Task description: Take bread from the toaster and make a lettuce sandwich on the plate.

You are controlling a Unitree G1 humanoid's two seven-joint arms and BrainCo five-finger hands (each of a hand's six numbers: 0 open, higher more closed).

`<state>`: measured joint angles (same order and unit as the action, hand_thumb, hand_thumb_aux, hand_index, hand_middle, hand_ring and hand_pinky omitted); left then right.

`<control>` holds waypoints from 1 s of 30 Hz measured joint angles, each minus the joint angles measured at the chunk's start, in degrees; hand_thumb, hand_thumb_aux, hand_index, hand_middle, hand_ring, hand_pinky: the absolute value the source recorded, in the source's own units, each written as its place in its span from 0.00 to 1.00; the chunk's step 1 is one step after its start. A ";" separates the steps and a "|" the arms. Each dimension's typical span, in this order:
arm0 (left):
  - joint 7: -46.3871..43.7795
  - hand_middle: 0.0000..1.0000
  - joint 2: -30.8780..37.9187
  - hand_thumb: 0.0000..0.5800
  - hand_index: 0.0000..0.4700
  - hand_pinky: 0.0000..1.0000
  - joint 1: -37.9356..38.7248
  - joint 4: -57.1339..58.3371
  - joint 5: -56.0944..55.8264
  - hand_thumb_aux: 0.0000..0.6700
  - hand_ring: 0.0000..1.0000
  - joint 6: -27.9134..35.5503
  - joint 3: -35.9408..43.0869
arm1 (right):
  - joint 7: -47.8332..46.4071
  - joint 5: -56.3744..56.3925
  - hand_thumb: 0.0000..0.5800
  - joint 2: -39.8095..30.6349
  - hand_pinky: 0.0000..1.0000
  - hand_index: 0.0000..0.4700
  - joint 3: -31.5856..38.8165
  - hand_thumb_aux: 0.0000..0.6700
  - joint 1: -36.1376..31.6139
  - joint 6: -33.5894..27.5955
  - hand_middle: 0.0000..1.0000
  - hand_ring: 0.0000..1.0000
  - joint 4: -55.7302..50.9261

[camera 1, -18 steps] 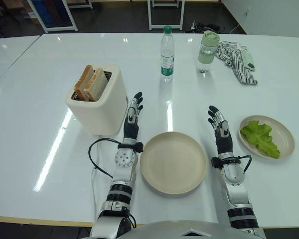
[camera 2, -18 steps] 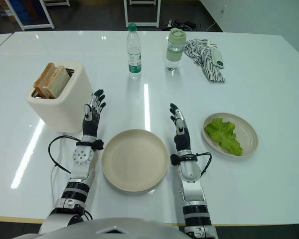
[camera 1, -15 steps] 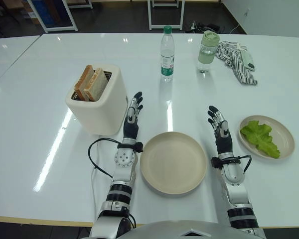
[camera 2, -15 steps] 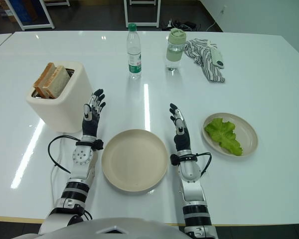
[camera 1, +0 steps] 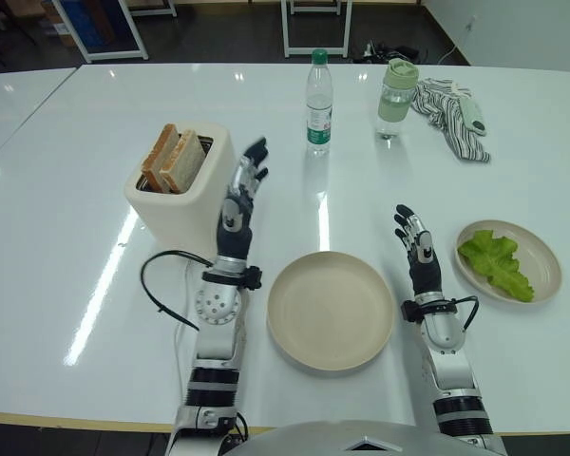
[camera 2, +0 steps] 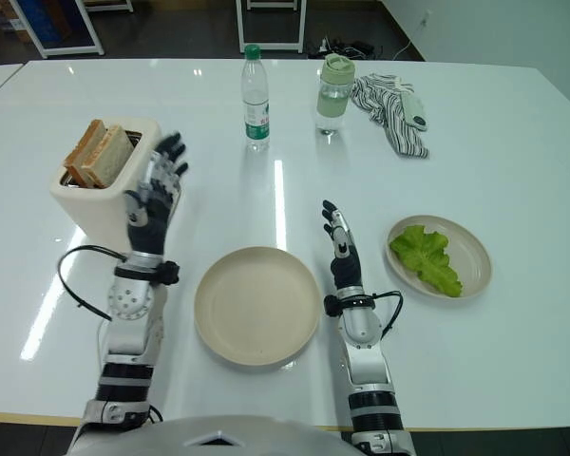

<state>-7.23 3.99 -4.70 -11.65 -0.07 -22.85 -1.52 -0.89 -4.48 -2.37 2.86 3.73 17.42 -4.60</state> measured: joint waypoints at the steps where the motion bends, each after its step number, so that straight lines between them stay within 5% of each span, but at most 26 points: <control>1: 1.15 0.00 2.20 0.00 0.00 0.00 -0.54 -3.37 2.25 0.00 0.00 1.10 -2.75 | 0.06 -0.01 0.00 0.05 0.00 0.00 0.01 0.00 0.00 -0.05 0.00 0.00 -0.13; 5: 10.03 0.00 12.64 0.00 0.00 0.00 -5.36 0.22 15.03 0.00 0.00 5.81 -13.83 | 0.53 -0.09 0.00 0.28 0.00 0.00 0.14 0.00 -0.01 -0.06 0.00 0.00 -0.97; 10: 21.03 0.00 22.17 0.00 0.00 0.00 -7.89 16.05 32.88 0.00 0.00 17.25 -15.01 | 0.75 -0.13 0.00 0.89 0.00 0.00 0.97 0.00 -0.02 -0.09 0.00 0.00 -2.18; 17: 24.94 0.00 27.06 0.00 0.00 0.00 -13.66 30.30 38.37 0.00 0.00 25.61 -10.59 | 0.67 -0.15 0.00 0.90 0.00 0.00 1.23 0.00 -0.01 -0.11 0.00 0.00 -2.28; 30: 24.61 0.00 28.45 0.00 0.00 0.00 -18.16 35.61 39.47 0.00 0.00 35.04 -3.27 | 0.90 -0.15 0.00 1.19 0.00 0.00 1.95 0.00 0.01 -0.15 0.00 0.00 -2.85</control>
<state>17.38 32.44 -22.86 23.95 39.40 12.19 -4.79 0.02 -4.63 -1.18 4.81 3.74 17.27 -7.45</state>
